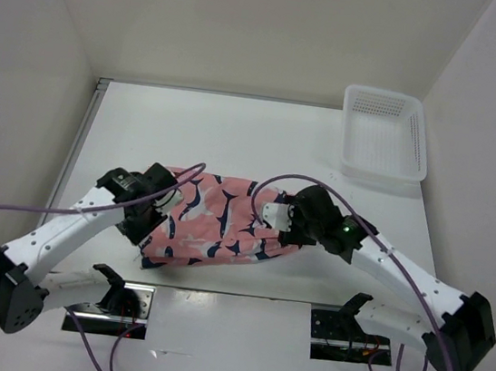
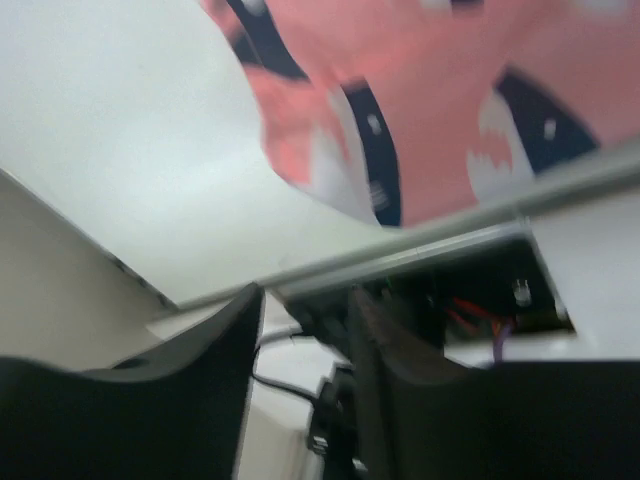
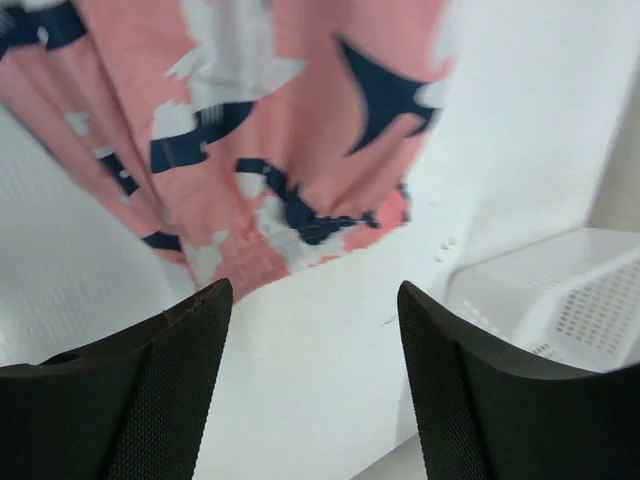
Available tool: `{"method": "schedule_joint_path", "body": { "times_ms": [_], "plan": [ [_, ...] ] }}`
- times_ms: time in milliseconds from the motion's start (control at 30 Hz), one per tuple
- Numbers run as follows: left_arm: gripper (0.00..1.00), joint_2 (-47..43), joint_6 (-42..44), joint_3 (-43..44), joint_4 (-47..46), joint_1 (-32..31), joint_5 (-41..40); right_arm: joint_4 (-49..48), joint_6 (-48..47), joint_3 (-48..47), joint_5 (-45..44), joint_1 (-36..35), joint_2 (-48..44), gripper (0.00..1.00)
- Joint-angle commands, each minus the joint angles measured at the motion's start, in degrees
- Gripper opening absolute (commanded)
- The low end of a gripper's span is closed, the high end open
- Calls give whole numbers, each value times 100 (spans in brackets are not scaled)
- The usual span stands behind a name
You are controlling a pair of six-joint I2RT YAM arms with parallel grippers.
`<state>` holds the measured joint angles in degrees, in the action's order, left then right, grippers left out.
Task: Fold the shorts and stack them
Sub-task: Fold the shorts
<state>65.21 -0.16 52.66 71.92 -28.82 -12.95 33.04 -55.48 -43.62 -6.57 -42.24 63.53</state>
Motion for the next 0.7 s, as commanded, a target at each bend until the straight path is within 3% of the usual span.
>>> {"method": "schedule_joint_path", "body": {
  "times_ms": [0,33,100,167,200,267,300,433,667],
  "plan": [
    [47,-447,16,340,-1071,-27,-549,-376,98,-419,278,14,-517,72],
    [56,-448,16,341,-2084,103,-707,-438,465,-559,279,92,-438,70],
    [57,59,16,542,-2995,481,-875,-500,923,-1121,532,251,105,61],
    [57,1022,16,1182,-3061,814,-692,-500,1495,-1727,709,251,588,55],
    [57,1325,16,1376,-2896,816,-456,-500,1636,-1886,918,251,1026,46],
    [50,1826,16,1492,-2728,816,-200,-561,1909,-2177,1104,304,1424,35],
    [49,1829,16,1344,-2727,599,-95,-561,1988,-2247,1166,304,1791,24],
    [46,1600,16,538,-2437,149,424,-413,2322,-2370,1332,549,2653,7],
    [45,1977,16,8,-2646,148,479,-403,3121,-2432,1860,937,3279,0]
  ]
}}
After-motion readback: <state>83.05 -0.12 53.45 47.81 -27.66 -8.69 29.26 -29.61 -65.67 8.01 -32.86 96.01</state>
